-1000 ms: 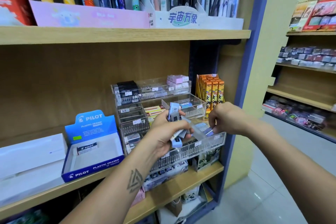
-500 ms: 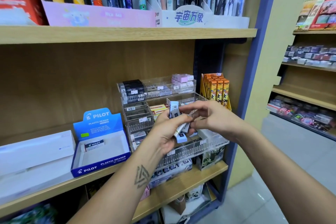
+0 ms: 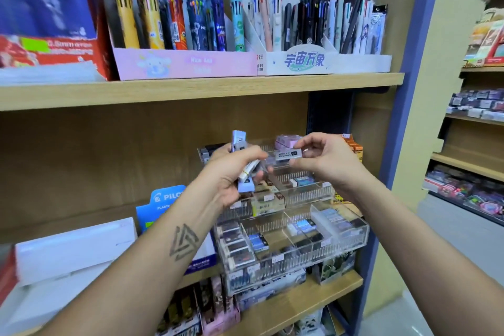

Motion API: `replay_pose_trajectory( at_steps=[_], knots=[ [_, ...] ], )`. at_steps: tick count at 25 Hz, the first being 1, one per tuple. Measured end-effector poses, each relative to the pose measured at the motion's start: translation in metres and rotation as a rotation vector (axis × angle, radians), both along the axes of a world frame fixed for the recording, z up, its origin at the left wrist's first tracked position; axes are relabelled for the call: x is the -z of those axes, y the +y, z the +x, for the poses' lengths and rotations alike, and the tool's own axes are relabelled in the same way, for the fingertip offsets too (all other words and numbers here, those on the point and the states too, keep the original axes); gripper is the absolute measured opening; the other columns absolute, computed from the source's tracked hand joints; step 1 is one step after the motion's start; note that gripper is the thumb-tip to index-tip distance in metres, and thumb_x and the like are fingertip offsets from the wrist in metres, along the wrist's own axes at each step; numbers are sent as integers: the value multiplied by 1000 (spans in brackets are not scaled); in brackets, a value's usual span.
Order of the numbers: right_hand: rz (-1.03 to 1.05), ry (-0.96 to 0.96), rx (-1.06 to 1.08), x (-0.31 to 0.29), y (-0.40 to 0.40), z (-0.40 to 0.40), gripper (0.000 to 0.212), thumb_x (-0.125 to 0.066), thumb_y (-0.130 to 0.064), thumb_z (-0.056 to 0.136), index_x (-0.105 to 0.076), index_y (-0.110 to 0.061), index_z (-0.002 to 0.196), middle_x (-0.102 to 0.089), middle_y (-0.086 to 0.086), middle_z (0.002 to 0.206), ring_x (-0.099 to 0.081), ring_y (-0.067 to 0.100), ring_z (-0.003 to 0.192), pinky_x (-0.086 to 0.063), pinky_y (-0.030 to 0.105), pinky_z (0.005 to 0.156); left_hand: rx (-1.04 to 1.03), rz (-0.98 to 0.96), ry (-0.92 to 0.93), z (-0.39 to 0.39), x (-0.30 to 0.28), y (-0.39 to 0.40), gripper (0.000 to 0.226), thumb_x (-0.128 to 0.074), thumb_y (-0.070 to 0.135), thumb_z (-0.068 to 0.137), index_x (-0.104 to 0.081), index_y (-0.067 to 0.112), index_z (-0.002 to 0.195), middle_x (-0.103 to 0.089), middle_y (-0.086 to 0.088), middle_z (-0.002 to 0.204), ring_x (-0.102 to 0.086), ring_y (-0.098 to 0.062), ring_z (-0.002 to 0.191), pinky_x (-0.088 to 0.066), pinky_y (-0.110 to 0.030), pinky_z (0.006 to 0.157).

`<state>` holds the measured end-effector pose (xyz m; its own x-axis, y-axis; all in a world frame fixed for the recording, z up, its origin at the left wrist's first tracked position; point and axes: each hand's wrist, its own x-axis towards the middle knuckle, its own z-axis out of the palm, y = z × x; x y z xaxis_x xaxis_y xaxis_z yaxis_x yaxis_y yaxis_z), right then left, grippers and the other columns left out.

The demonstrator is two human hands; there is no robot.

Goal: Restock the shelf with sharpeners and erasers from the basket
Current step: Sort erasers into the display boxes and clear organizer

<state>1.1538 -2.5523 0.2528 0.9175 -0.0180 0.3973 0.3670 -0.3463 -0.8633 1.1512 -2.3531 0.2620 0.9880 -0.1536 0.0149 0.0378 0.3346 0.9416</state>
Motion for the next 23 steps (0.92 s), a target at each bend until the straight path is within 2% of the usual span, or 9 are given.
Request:
replay_pose_trajectory(
  at_steps=[2, 4, 7, 10, 11, 13, 15, 17, 23],
  knots=[
    [-152, -48, 136, -9, 13, 22, 31, -87, -9, 72, -70, -13, 98, -62, 1, 72, -58, 9, 61, -46, 17, 54, -72, 27, 1, 17, -16, 15, 18, -66, -7, 84, -52, 4, 88, -61, -26, 84, -63, -20, 45, -44, -17, 35],
    [-297, -66, 227, -18, 23, 47, 35, -87, -16, 73, -72, -13, 104, -64, -1, 79, -60, 11, 71, -48, 20, 64, -80, 38, 52, 34, -28, 26, 16, -63, -4, 88, -51, 5, 81, -56, -26, 94, -60, -15, 38, -45, -16, 34],
    [-544, -68, 297, -36, 35, 84, 35, -86, -20, 74, -75, -11, 106, -71, 4, 96, -66, 20, 91, -54, 29, 83, -51, 31, 111, 59, -36, 37, 16, -61, 0, 92, -54, 2, 77, -54, -20, 86, -65, -20, 53, -48, -16, 37],
    [-840, 4, 278, -51, 50, 119, 23, -79, -33, 80, -77, -12, 91, -70, 2, 86, -67, 20, 82, -55, 23, 66, -66, 16, 111, 85, -39, 40, 16, -62, 2, 92, -56, 2, 77, -56, -17, 80, -65, -25, 68, -51, -17, 40],
    [-922, 26, 275, -52, 55, 128, 29, -77, -40, 81, -73, -12, 78, -65, 1, 74, -64, 19, 72, -50, 20, 58, -85, 18, 100, 93, -39, 39, 15, -63, 1, 91, -56, 2, 77, -57, -17, 79, -66, -26, 69, -51, -18, 41],
    [-1049, 61, 264, -51, 63, 139, 45, -76, -48, 81, -54, -11, 68, -52, 1, 66, -57, 21, 65, -45, 23, 58, -115, 25, 75, 105, -37, 37, 13, -67, -2, 86, -58, 2, 78, -58, -17, 80, -65, -29, 82, -51, -20, 41],
    [-1075, 67, 270, -45, 68, 148, 32, -75, -33, 85, -54, -10, 81, -54, 6, 79, -60, 28, 77, -47, 30, 65, -111, 24, 70, 114, -29, 35, 12, -69, -2, 85, -59, 2, 79, -58, -15, 80, -62, -28, 90, -51, -20, 42],
    [-1136, 67, 300, -38, 73, 153, 18, -69, -13, 89, -60, -4, 102, -62, 13, 98, -64, 32, 92, -48, 30, 68, -82, 14, 81, 119, -20, 33, 12, -67, 0, 88, -59, 2, 79, -56, -13, 77, -60, -23, 81, -52, -18, 43],
    [-1230, 124, 248, -25, 75, 169, 28, -61, 5, 84, -62, 0, 111, -63, 16, 113, -64, 32, 102, -48, 29, 73, -35, 25, 46, 122, -9, 30, 14, -64, 0, 90, -58, 2, 78, -56, -10, 63, -60, -20, 69, -54, -18, 46]
  ],
)
